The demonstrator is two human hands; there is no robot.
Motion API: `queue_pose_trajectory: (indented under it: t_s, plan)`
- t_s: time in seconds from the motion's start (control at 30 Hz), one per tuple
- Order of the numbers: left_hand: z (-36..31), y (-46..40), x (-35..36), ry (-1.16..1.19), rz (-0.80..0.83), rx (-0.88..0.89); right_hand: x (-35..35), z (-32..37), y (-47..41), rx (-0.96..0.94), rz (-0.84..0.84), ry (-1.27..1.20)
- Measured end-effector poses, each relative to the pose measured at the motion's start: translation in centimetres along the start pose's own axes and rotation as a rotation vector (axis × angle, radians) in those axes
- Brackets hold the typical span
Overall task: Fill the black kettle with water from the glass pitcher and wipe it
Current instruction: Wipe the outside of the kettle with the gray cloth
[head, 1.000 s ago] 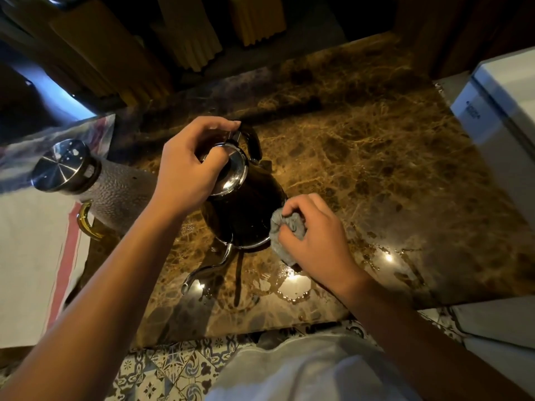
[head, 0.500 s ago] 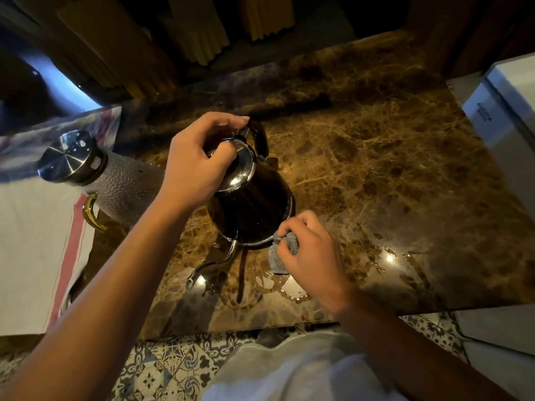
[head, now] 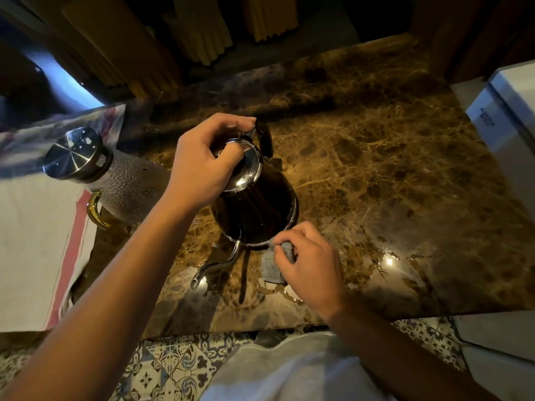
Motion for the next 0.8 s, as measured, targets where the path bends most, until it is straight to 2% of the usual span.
queue_pose_trajectory:
  t_s: [0.1,0.3,0.6,0.8]
  plan:
    - [-0.1,0.0,0.1,0.007,0.004,0.002,-2.2,-0.8,-0.7,0.054,-0.066,-0.005]
    - [-0.1,-0.1,0.1,0.003,0.011,0.016,-2.5,2.7,-0.9,-0.139,-0.047,-0.156]
    - [0.2,-0.1,0.0,0.005,-0.001,0.01,0.0,0.2,-0.9,-0.036,0.052,-0.065]
    - [0.1,0.0,0.2,0.023,0.004,0.007,-2.4,0.7,-1.8,-0.085,-0.018,-0.17]
Point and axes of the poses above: each hand's wrist, its own y-axis away from the middle knuckle, its own x-axis out of the palm, z = x × y, the point moved 10 cm from there along -y, towards the middle knuckle, and after that the axes turned 8 degrees about z, right-handed, at the moved point
